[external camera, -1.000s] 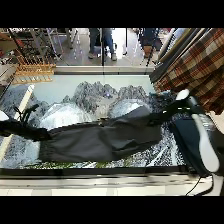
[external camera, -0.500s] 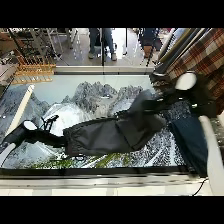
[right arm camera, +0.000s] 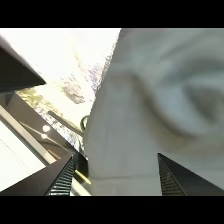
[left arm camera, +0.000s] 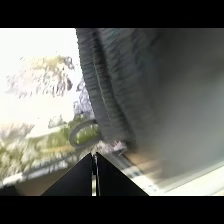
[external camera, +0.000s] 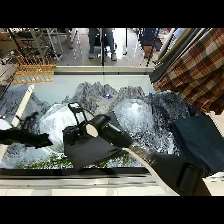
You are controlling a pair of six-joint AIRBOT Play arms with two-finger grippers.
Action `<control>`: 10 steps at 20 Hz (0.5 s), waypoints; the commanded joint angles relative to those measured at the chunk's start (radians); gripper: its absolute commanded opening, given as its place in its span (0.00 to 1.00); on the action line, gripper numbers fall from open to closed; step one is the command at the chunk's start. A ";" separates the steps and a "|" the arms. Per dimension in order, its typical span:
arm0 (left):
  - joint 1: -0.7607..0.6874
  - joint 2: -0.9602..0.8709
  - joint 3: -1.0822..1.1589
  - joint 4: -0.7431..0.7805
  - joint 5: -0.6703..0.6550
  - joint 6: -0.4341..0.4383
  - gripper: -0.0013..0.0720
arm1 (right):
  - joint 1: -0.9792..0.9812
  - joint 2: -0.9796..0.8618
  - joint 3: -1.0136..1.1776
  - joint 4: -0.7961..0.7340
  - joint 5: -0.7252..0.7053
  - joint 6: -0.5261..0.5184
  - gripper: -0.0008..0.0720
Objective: Fold the clothes and pants, and hang the long-sleeved shirts on hangers.
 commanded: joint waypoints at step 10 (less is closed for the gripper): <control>-0.305 -0.109 0.003 -0.239 0.133 0.146 0.04 | -0.882 0.208 -0.211 0.466 0.502 -0.478 0.92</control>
